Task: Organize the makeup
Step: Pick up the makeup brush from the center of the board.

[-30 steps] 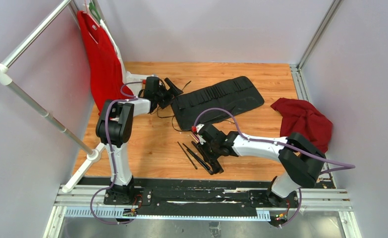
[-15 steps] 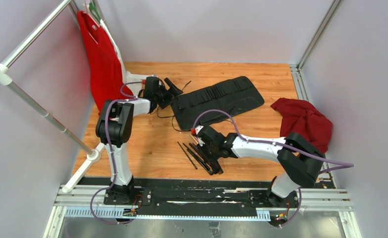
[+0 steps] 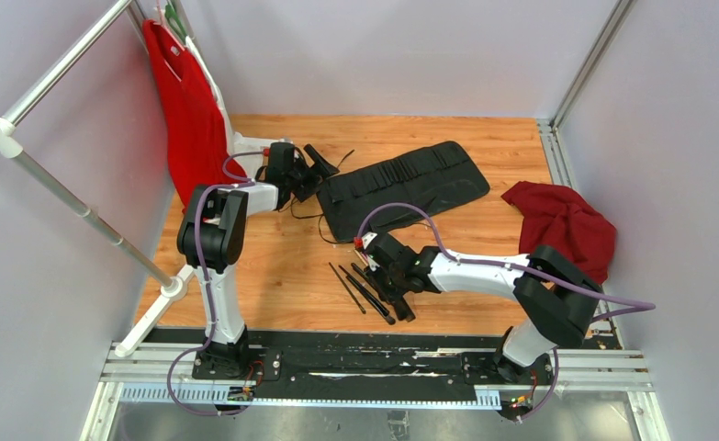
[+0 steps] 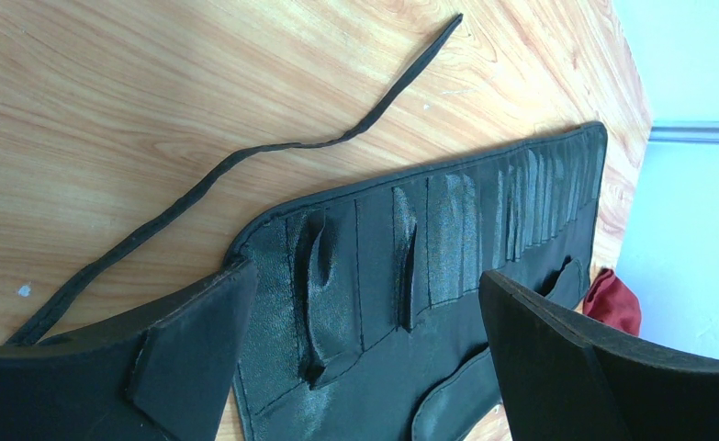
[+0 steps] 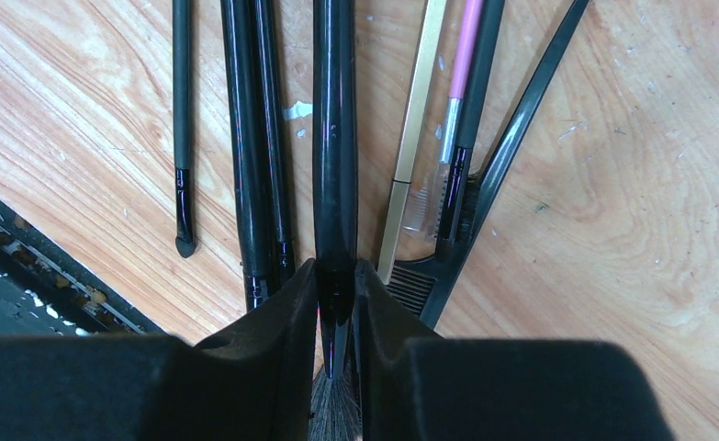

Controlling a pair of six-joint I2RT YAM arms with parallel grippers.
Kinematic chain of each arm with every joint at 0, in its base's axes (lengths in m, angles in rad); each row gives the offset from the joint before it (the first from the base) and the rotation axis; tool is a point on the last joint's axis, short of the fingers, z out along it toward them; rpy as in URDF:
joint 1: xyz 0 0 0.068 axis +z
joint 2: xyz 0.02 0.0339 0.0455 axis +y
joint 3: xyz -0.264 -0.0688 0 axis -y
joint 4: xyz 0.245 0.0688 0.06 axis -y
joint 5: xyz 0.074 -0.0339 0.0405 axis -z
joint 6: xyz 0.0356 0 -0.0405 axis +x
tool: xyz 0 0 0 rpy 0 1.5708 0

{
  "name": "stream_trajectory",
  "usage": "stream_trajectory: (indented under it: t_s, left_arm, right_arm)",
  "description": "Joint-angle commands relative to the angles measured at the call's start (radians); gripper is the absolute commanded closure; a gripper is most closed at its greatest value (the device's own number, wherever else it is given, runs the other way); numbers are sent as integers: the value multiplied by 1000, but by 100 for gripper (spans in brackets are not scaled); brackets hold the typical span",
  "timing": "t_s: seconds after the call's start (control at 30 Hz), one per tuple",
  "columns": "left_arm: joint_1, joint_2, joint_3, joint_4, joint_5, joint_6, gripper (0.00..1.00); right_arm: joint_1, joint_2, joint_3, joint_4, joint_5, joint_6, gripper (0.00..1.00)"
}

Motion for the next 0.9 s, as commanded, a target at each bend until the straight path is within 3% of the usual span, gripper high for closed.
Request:
stream_trajectory:
  t_s: [0.0, 0.57, 0.7, 0.87]
  left_arm:
    - [19, 10, -39, -99, -21, 11, 2]
    - [22, 12, -40, -97, -20, 7, 2]
    - [22, 7, -43, -97, -25, 4, 2]
    - [22, 1, -54, -97, -27, -1, 2]
  right_arm:
    - [17, -15, 26, -51, 38, 1, 81]
    - [18, -84, 165, -173, 83, -29, 85]
    - [8, -61, 282, -258, 104, -31, 99]
    - [-15, 51, 498, -411, 123, -37, 99]
